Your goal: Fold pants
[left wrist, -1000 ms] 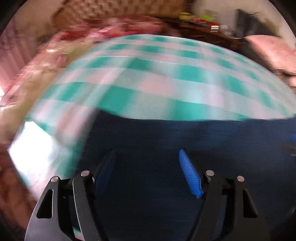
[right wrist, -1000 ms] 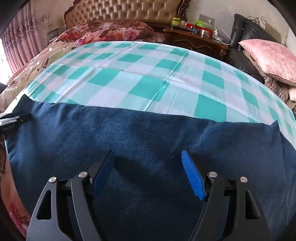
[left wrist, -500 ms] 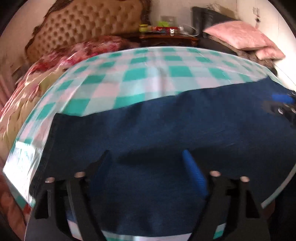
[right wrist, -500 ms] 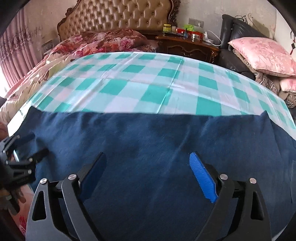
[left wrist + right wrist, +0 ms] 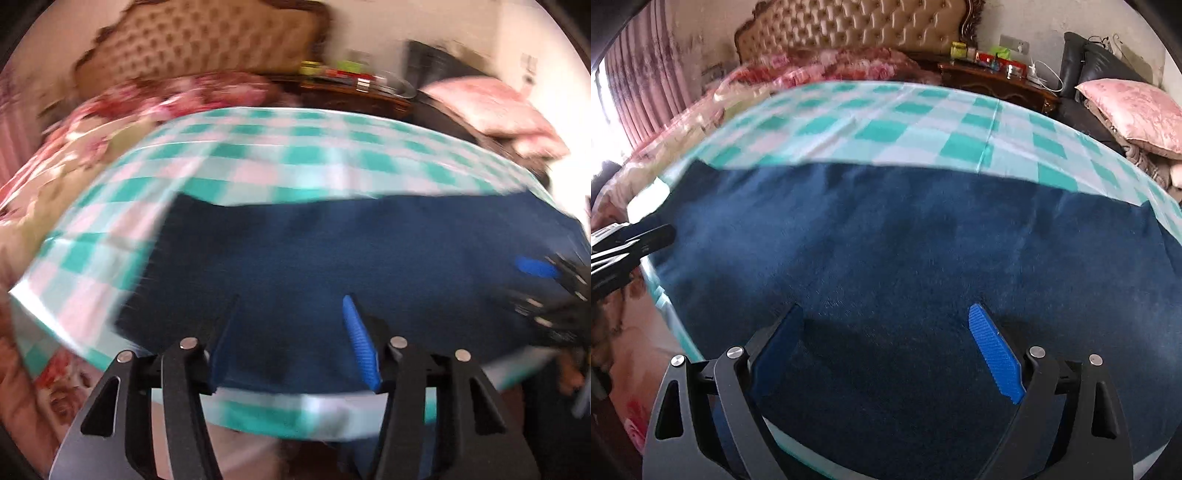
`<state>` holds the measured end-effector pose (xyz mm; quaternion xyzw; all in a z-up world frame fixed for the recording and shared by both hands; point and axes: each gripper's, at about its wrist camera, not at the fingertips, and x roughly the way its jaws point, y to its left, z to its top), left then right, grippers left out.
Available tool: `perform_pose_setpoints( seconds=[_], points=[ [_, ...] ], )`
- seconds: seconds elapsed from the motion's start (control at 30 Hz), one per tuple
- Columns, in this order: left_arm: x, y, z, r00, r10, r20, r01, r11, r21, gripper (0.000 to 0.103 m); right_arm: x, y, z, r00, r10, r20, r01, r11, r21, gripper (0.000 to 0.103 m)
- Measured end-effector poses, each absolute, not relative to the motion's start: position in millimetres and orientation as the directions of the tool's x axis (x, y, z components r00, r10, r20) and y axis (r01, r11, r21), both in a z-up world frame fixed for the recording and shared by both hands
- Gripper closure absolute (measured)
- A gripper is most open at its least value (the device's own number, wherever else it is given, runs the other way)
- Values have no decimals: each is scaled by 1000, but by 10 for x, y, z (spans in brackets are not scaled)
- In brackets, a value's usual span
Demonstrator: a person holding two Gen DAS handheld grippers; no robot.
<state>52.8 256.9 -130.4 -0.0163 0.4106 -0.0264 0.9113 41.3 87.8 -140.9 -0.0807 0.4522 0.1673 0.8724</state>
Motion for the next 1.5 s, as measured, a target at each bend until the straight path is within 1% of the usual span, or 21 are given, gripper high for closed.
perform_pose_setpoints(
  seconds=[0.1,0.13,0.2,0.3,0.33,0.47,0.57,0.67,0.7,0.83,0.93,1.03,1.1,1.13,1.2,1.27,1.3,1.33,1.37,1.43,1.5],
  points=[
    [520,2389,-1455,627,-98,-773,102,994,-44,49,386,904,-1436,545,203,-813,-367,930,-14,15],
    [533,2403,-1533,616,-75,-784,92,995,-23,44,388,912,-1440,545,196,-816,-370,929,-24,15],
    [544,2567,-1572,617,-113,-778,66,994,-92,43,397,910,-1436,538,197,-820,-373,928,-22,15],
    [542,2770,-1556,621,-38,-783,12,999,-39,47,441,866,-1377,524,221,-823,-381,924,6,15],
    [557,2851,-1550,617,-34,-787,0,999,-43,53,476,833,-1315,540,220,-812,-370,929,5,15],
    [608,3051,-1443,616,83,-784,-102,995,25,53,713,740,-1186,585,188,-789,-323,946,-14,15],
    [619,3106,-1303,645,51,-763,-114,993,-31,53,993,636,-1224,592,127,-796,-258,966,-38,15],
    [707,2968,-1257,655,11,-756,-61,997,-38,53,1208,547,-1397,561,53,-826,-211,974,-81,15],
    [757,2932,-1266,651,8,-759,-56,998,-37,53,1248,488,-1425,552,82,-830,-204,978,-39,14],
    [959,2947,-1333,642,15,-767,-95,994,-61,53,1261,473,-1411,541,81,-837,-206,978,-38,15],
    [1142,2894,-1336,641,-7,-767,-70,995,-68,53,1242,426,-1321,554,154,-819,-214,976,38,16],
    [1416,2837,-1360,624,-25,-781,-35,998,-61,53,1284,508,-1294,556,159,-816,-245,969,22,17],
    [1570,2880,-1437,590,3,-807,-52,998,-34,53,1334,516,-1301,561,149,-815,-240,971,12,17],
    [1659,2947,-1508,561,44,-826,-78,997,1,55,1370,506,-1325,555,136,-821,-231,973,5,17],
    [1721,3081,-1506,572,42,-820,-84,996,-8,60,1426,476,-1388,542,110,-833,-216,976,-11,17],
    [1786,3257,-1481,561,106,-821,-136,990,35,69,1440,459,-1419,549,99,-830,-217,976,-27,16],
    [1794,3318,-1465,561,96,-822,-146,989,16,73,1442,467,-1421,552,97,-828,-223,974,-34,16],
    [1788,3370,-1412,567,97,-818,-174,985,-4,73,1443,467,-1425,552,95,-828,-223,974,-37,15],
    [1762,3344,-1364,577,111,-809,-186,983,2,71,1448,467,-1428,553,94,-828,-223,974,-38,15],
    [1677,3165,-1272,610,75,-789,-139,990,-12,54,1450,461,-1431,552,97,-828,-225,974,-36,14],
    [1612,2920,-1261,614,-21,-789,-53,996,-68,52,1456,462,-1433,551,97,-829,-229,973,-39,14]
  ],
)
